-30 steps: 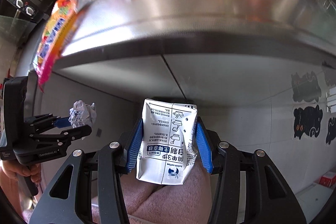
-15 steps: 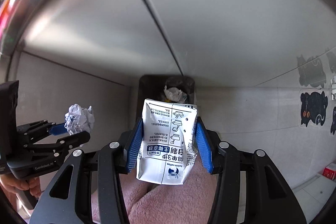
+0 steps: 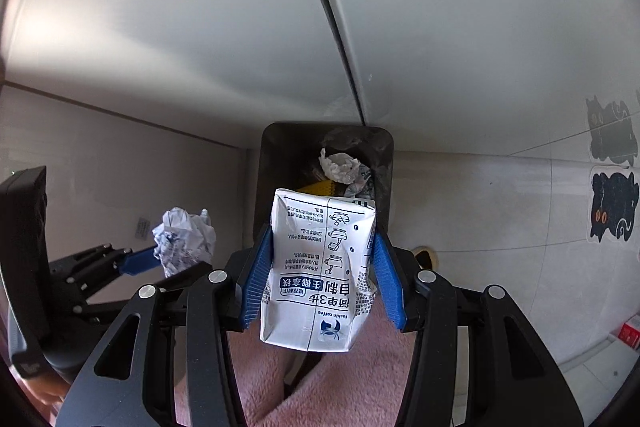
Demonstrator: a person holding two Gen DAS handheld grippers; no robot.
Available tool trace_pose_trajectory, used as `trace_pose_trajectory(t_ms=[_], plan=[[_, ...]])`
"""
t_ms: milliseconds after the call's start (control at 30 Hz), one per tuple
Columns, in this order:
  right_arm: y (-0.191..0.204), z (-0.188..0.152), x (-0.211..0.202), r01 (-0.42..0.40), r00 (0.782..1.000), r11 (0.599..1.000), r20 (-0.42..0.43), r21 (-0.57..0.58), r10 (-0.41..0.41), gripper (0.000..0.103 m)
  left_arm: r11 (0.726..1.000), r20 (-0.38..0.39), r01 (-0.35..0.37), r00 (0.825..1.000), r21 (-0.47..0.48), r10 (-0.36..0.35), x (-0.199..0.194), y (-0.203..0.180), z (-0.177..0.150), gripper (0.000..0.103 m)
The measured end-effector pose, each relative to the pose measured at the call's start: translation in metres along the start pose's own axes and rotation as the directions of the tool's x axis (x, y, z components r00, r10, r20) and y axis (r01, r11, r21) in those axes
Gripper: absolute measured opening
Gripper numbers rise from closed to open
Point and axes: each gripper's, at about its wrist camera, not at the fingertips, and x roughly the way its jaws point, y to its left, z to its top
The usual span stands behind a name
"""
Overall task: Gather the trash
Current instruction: 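Open both tools over the bin to drop paper and carton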
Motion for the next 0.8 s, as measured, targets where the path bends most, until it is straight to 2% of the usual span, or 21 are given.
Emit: trace_pose_trajectory(t_ms=[233, 267, 300, 333, 367, 400, 500, 533, 600, 633, 800], plan=[[0.004, 0.009, 0.007, -0.014, 1.000, 1.000, -0.005, 0.025, 0.014, 0.053, 1.000, 0.004, -0.001, 1.000, -0.007, 0.001, -0.004, 0.006, 0.005, 0.050], [0.004, 0.010, 0.007, -0.013, 1.000, 0.999, -0.003, 0.030, 0.014, 0.057, 1.000, 0.004, -0.006, 1.000, -0.010, 0.006, -0.005, 0.007, 0.006, 0.059], [0.003, 0.011, 0.006, -0.010, 1.000, 0.999, 0.002, 0.036, 0.010, 0.065, 1.000, 0.007, -0.001, 1.000, -0.015, 0.001, -0.008, 0.007, 0.006, 0.066], [0.002, 0.011, 0.005, -0.010, 1.000, 0.999, 0.005, 0.041, 0.010, 0.069, 1.000, 0.009, 0.002, 1.000, -0.016, -0.001, -0.011, 0.008, 0.006, 0.068], [0.002, 0.012, 0.003, -0.006, 1.000, 0.999, 0.006, 0.045, 0.006, 0.071, 1.000, 0.010, -0.004, 1.000, -0.016, 0.004, -0.011, 0.008, 0.007, 0.074], [0.002, 0.013, 0.003, 0.001, 1.000, 0.999, 0.008, 0.050, -0.001, 0.078, 1.000, 0.011, -0.010, 1.000, -0.016, 0.010, -0.014, 0.008, 0.007, 0.084], [-0.001, 0.014, -0.001, 0.011, 1.000, 0.997, 0.014, 0.070, -0.012, 0.088, 1.000, 0.020, -0.012, 1.000, -0.017, 0.012, -0.023, 0.007, 0.005, 0.092], [-0.002, 0.014, -0.005, 0.013, 1.000, 0.997, 0.016, 0.076, -0.014, 0.093, 1.000, 0.025, -0.012, 1.000, -0.019, 0.013, -0.027, 0.007, 0.004, 0.093], [-0.001, 0.014, -0.013, 0.016, 1.000, 0.997, 0.019, 0.077, -0.018, 0.094, 1.000, 0.040, -0.012, 0.999, -0.020, 0.013, -0.037, 0.006, 0.001, 0.094], [0.000, 0.013, -0.018, 0.019, 1.000, 0.997, 0.023, 0.075, -0.020, 0.099, 1.000, 0.051, -0.011, 0.999, -0.021, 0.012, -0.043, 0.005, 0.000, 0.095], [0.004, 0.011, -0.046, 0.022, 0.999, 0.998, 0.036, 0.059, -0.024, 0.100, 1.000, 0.091, 0.001, 0.996, -0.009, 0.000, -0.079, 0.002, -0.009, 0.095]])
